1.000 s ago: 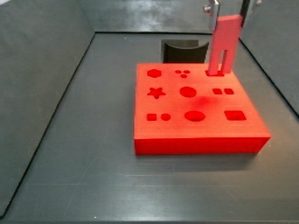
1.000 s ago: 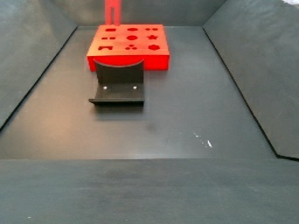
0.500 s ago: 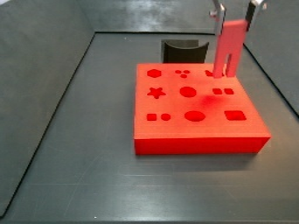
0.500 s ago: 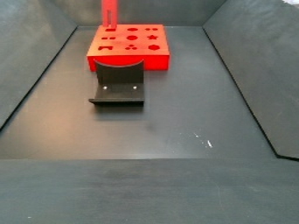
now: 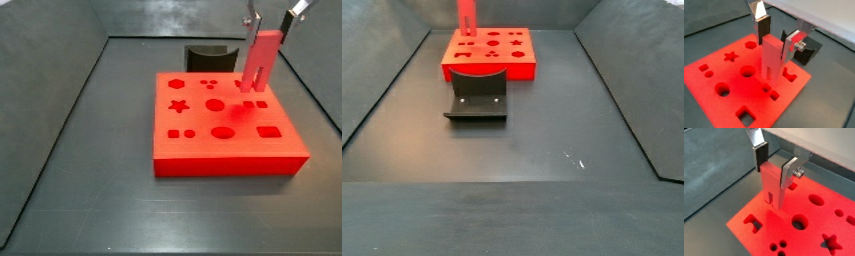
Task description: Insert the double-square object.
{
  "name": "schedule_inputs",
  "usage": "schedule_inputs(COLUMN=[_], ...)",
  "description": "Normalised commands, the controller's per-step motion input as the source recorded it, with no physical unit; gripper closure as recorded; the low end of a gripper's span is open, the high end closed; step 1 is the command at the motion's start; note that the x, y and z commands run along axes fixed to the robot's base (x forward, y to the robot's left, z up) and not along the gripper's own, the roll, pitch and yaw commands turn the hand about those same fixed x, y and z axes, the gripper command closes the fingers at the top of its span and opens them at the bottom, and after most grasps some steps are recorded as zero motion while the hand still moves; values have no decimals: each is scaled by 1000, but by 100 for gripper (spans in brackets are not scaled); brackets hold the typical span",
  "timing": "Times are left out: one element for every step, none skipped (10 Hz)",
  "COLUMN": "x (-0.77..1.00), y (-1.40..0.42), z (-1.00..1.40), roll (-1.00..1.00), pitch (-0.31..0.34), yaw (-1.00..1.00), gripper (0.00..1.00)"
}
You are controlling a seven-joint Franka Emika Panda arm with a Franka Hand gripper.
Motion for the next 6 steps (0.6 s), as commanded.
schedule_inputs(x=[286, 360, 329, 197, 371, 237], y=[-111, -134, -51, 0, 0, -9], z=[0, -37, -66, -77, -171, -151], roll=[9, 6, 0, 0, 0, -20], pitch=[123, 76, 66, 11, 7, 0], yaw=[0, 0, 0, 0, 37, 97], gripper=[100, 100, 100, 100, 100, 100])
